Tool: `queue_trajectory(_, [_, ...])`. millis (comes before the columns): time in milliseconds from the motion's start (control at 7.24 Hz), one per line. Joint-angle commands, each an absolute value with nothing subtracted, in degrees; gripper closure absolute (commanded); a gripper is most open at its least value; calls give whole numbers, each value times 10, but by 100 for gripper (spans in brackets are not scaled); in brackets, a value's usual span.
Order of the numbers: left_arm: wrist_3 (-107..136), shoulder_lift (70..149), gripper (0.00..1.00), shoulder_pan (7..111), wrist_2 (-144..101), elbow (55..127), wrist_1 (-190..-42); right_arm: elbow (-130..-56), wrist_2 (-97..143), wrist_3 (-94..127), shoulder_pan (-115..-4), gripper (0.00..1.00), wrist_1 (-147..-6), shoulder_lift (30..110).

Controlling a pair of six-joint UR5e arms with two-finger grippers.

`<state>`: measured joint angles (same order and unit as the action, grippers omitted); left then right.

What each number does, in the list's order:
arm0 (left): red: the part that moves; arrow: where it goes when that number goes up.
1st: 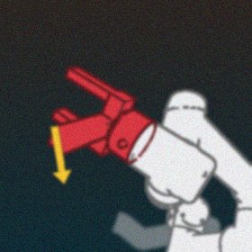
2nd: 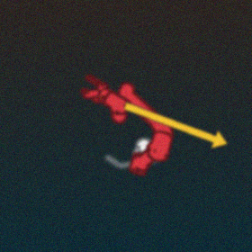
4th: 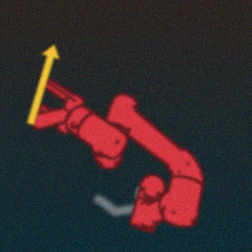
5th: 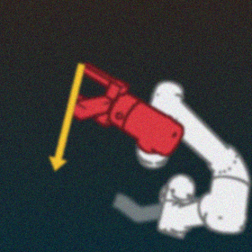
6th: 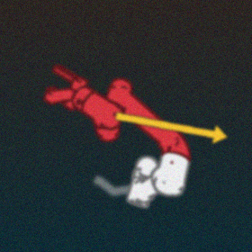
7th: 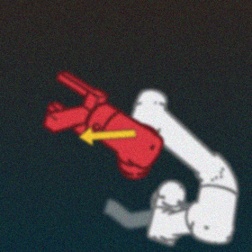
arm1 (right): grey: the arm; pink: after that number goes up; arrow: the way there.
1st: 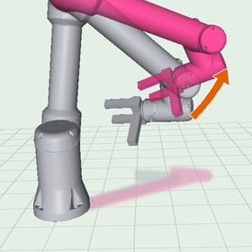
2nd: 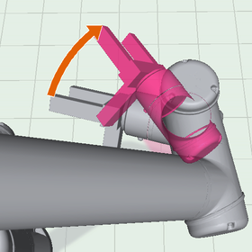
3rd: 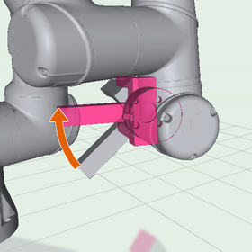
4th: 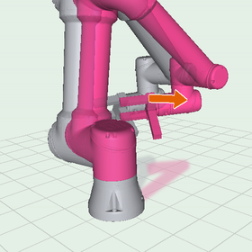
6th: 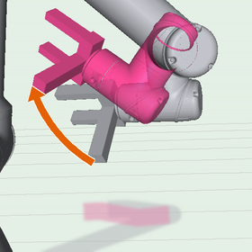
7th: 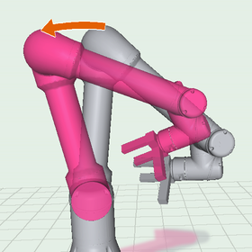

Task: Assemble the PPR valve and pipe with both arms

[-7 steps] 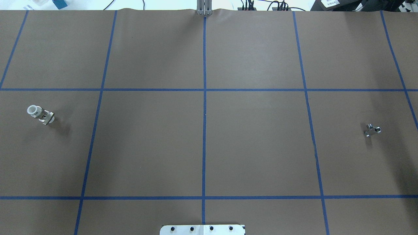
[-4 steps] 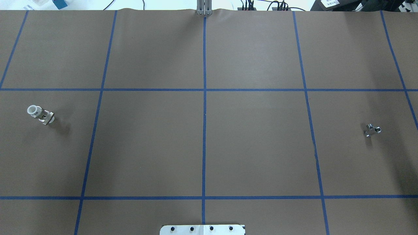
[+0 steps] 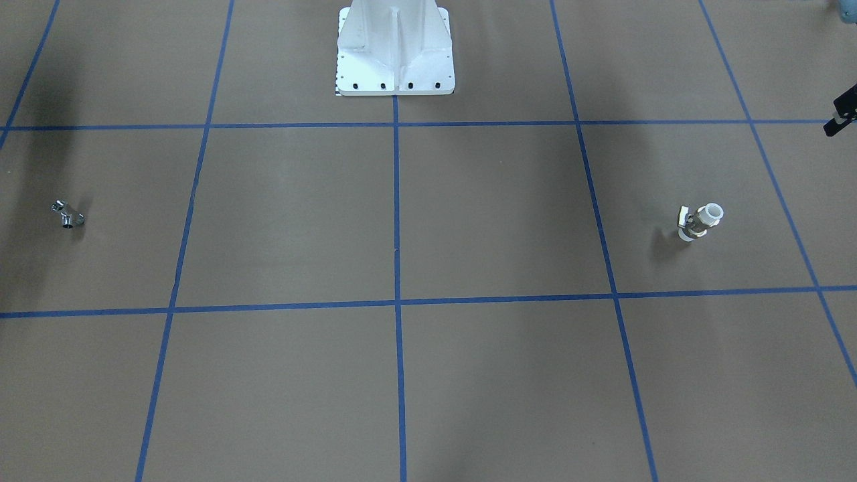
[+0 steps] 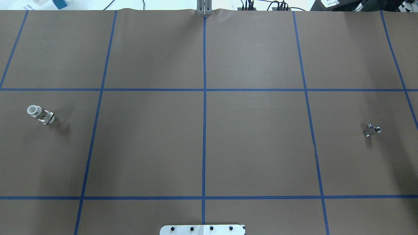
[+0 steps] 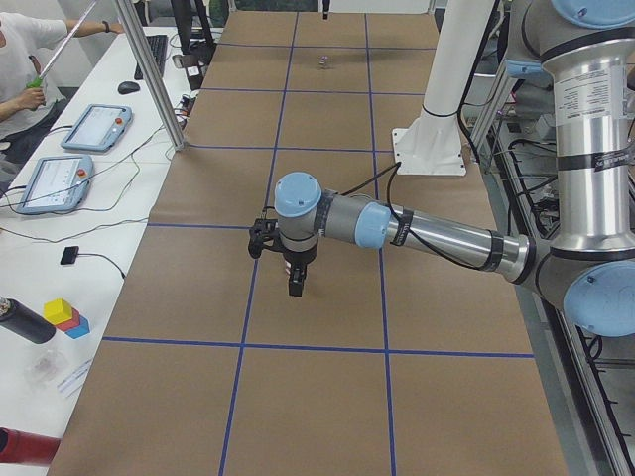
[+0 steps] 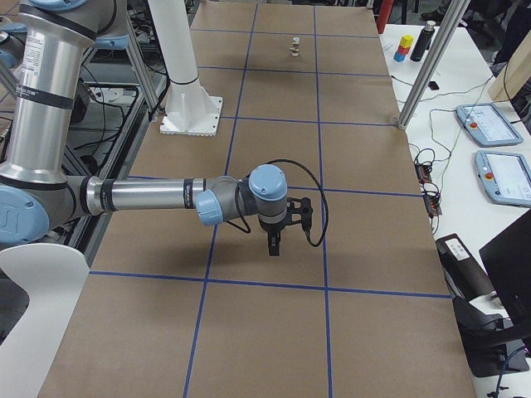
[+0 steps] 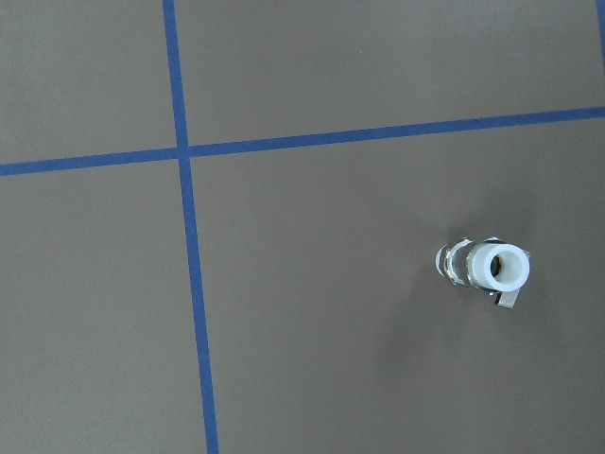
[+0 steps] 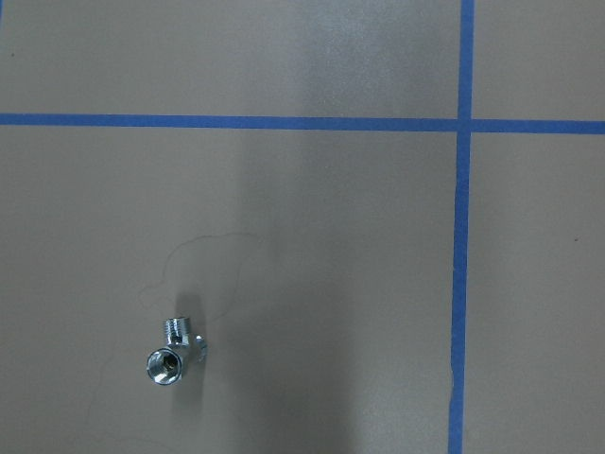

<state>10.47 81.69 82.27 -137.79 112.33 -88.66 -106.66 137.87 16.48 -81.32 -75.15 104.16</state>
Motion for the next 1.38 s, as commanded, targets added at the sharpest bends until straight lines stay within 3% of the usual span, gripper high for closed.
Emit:
queue_trajectory(0, [155, 829, 0, 771, -1371, 1125, -951, -1061, 1376, 165, -810, 0, -752, 1042])
queue_trajectory(414, [180, 864, 1, 641, -1247, 1110, -965, -1058, 1376, 165, -808, 0, -751, 1037])
queue_trajectory(967, [305, 947, 0, 603, -1265, 1030, -973, -1058, 1379, 165, -807, 0, -751, 1037])
queue_trajectory(1243, [304, 942, 1, 602, -1278, 1018, -976, -1058, 1380, 166, -806, 0, -752, 1037])
